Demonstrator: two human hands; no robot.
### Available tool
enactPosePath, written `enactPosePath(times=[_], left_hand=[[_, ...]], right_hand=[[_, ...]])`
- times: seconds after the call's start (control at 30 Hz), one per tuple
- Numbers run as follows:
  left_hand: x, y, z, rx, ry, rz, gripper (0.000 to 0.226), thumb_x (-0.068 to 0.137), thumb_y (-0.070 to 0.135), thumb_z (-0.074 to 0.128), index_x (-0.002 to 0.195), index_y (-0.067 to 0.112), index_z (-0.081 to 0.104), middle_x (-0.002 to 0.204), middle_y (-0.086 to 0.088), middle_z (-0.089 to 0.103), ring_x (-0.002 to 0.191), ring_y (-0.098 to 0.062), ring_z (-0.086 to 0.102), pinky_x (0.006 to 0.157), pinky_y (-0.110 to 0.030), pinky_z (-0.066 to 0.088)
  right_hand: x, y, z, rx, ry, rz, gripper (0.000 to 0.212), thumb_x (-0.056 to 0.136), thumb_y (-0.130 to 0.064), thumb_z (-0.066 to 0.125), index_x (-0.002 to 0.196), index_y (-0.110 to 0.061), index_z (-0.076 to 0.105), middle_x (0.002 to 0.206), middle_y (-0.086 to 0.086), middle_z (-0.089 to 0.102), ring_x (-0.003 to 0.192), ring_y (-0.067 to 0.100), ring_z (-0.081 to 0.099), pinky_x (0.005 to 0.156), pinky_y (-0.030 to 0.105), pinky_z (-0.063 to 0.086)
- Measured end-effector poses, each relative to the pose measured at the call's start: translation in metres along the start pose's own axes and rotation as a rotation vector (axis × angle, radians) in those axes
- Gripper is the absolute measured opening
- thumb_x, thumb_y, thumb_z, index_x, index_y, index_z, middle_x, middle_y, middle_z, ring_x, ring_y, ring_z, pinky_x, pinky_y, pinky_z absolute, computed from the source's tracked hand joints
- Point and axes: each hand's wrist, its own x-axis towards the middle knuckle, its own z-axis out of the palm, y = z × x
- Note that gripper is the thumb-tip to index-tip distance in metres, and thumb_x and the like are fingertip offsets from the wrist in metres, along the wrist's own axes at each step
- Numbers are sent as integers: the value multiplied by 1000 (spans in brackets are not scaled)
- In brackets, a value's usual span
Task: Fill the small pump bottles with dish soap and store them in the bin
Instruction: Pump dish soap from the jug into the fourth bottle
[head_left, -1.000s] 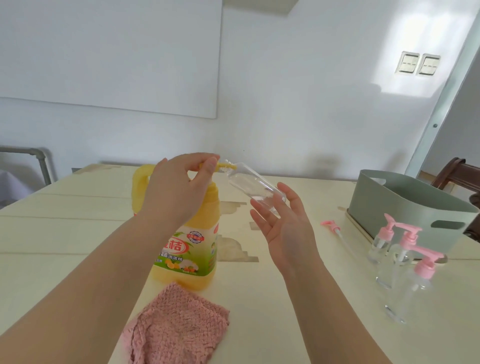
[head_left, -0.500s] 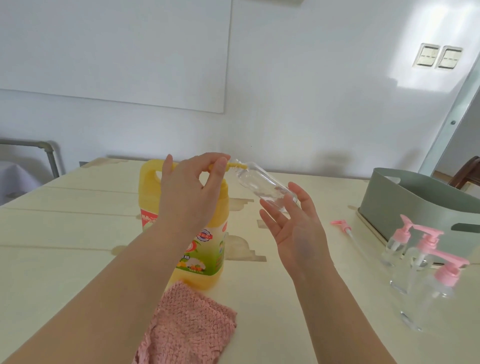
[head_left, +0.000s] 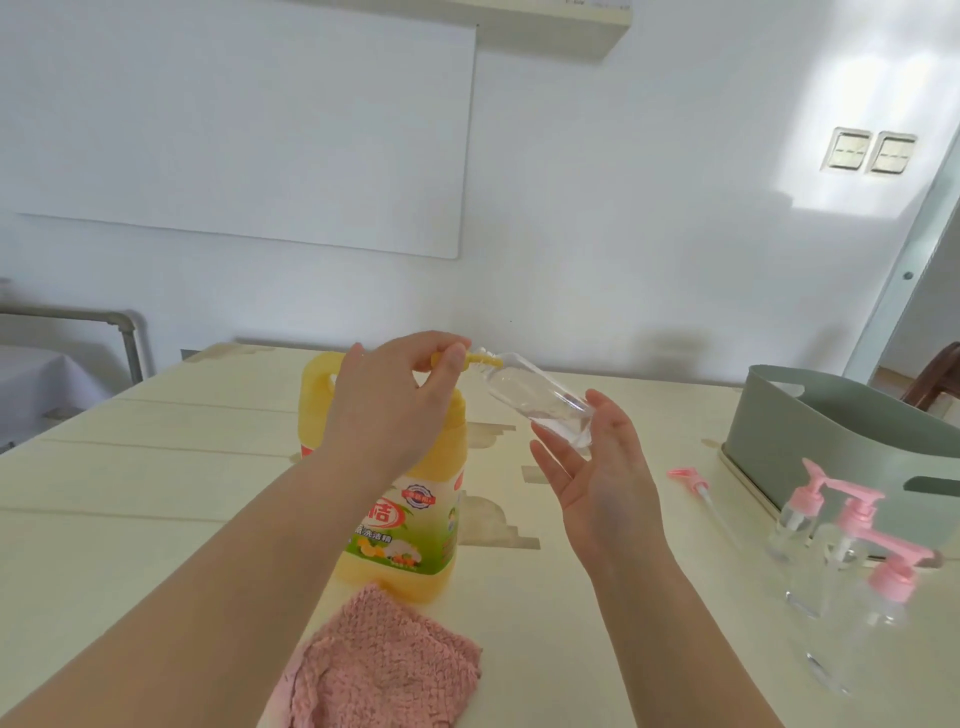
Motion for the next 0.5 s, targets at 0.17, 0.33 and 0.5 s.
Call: enactPosePath(times=[0.17, 0.33, 0.5], left_hand=[[5, 3, -1, 10, -11, 13, 23, 95, 39, 45, 103, 37, 67, 79, 29, 57, 79, 15, 50, 104, -42, 36], [-2, -8, 9, -37, 88, 93, 23, 96, 36, 46, 104, 34, 68, 85, 28, 58, 88, 19, 49, 114, -35, 21], [-5, -9, 22, -37, 135, 90, 28, 89, 39, 38, 93, 37, 66, 71, 26, 57, 68, 9, 53, 114, -26, 7]], right_hand=[[1, 0, 0, 25, -11, 20, 18, 100, -14, 47, 114, -17, 59, 122, 13, 61, 95, 30, 65, 69, 28, 59], [3, 3, -3, 75, -28, 19, 23, 100, -9, 45, 120, -13, 56, 121, 15, 60, 93, 29, 66, 70, 29, 59], [5, 8, -8, 93, -33, 42, 20, 100, -9, 44, 115, -14, 57, 112, 11, 66, 88, 27, 69, 71, 29, 59]])
